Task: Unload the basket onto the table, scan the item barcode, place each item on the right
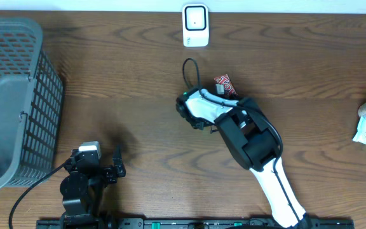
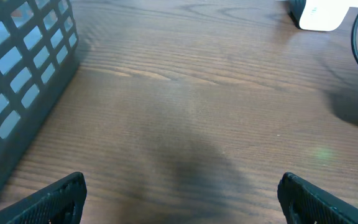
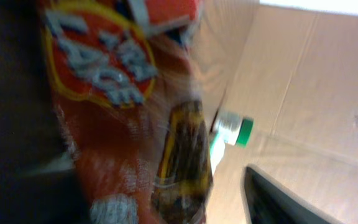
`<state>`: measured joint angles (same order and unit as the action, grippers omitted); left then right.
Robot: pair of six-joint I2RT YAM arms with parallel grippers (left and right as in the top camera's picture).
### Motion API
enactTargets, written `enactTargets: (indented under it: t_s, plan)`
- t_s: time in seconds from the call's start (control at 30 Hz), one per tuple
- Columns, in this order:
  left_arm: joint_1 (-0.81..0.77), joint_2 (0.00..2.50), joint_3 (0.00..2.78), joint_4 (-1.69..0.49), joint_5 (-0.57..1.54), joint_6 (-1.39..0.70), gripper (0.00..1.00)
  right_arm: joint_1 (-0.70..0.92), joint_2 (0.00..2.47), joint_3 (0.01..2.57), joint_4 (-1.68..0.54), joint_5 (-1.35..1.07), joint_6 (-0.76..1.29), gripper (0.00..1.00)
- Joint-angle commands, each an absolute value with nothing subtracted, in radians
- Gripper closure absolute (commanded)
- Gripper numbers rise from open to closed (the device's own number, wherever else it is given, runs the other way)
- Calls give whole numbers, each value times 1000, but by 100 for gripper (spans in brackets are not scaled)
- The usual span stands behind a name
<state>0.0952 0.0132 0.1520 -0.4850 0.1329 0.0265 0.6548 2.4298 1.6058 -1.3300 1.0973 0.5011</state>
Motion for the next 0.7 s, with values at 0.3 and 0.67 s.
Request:
enactTargets:
  t_s: [0.3, 0.67]
  plan:
    - [93, 10, 137, -485, 150, 25, 2, 653, 2425, 1614, -1328, 1071, 508, 99]
    - [93, 10, 137, -485, 150, 25, 2, 633, 2336, 1861, -1467, 604, 260, 99]
